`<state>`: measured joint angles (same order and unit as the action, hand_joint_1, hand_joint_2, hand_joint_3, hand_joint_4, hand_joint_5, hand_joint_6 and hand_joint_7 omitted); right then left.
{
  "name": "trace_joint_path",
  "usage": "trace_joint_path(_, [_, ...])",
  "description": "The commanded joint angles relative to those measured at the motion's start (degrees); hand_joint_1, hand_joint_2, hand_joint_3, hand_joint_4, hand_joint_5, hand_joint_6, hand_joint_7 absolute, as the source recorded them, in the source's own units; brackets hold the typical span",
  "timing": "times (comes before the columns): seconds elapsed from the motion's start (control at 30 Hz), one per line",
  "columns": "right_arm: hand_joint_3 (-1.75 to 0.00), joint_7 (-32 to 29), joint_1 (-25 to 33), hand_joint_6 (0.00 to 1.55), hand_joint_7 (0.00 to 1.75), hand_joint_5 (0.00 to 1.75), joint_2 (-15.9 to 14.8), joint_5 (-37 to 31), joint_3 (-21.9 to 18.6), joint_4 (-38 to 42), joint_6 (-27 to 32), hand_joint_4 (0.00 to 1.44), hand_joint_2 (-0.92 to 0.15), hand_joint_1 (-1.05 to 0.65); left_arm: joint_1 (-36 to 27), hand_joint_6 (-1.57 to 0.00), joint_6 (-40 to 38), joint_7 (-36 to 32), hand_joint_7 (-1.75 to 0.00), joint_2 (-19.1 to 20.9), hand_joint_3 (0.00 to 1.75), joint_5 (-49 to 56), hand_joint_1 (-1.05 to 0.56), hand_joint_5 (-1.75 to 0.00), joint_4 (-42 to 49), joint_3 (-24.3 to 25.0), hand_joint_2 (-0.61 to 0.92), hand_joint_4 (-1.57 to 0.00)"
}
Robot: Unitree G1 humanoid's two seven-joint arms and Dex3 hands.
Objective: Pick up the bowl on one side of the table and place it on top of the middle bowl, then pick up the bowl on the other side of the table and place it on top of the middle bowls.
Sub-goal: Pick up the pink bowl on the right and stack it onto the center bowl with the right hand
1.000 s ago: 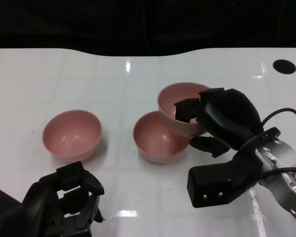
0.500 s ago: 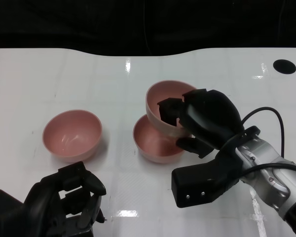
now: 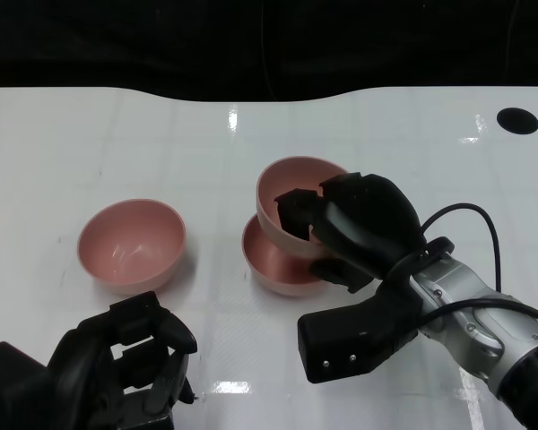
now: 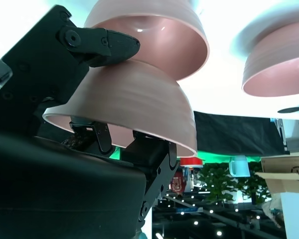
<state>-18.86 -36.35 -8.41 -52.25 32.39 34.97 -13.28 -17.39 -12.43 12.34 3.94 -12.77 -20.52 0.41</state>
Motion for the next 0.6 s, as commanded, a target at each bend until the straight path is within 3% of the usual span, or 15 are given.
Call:
trace_joint_path(0.03, [-0.80, 0.04, -1.77, 0.70, 1.61, 1.75, 0.32, -0.27, 0.67, 0.67, 1.07, 0.89, -0.58, -0.25, -0.10, -0.85, -0.05, -0.42, -1.41, 0.37, 1.23, -0.06, -0.16, -1.64, -0.41, 0.42, 0.45, -0.82])
trace_joint_path(0.23, [-0.80, 0.24, -2.12, 0.70, 1.61, 1.75, 0.72, -0.68, 2.06, 0.95, 1.82, 0.87, -0.57, -0.24, -0.29, -0.84, -0.39, -0.58, -1.41, 0.38, 1.22, 0.07, -0.17, -1.64, -0.82, 0.26, 0.45, -0.81])
trace_joint_path(0.4, [-0.98, -2.09, -2.59, 0.73, 1.61, 1.75, 1.12, -0.95, 2.69, 2.83, 0.50, 0.92, -0.49, -0.26, -0.36, -0.85, 0.01, -0.69, -1.41, 0.23, 1.23, 0.33, -0.16, -1.64, -0.75, 0.14, 0.45, -0.82])
trace_joint_path(0.6, [-1.00, -2.14, -2.84, 0.72, 1.64, 1.75, 1.24, -1.00, 3.26, 3.42, 0.39, 0.91, -0.49, -0.27, -0.61, -0.85, -0.74, -1.34, -1.41, 0.10, 1.25, 0.72, -0.17, -1.63, -1.48, -0.10, 0.43, -0.83])
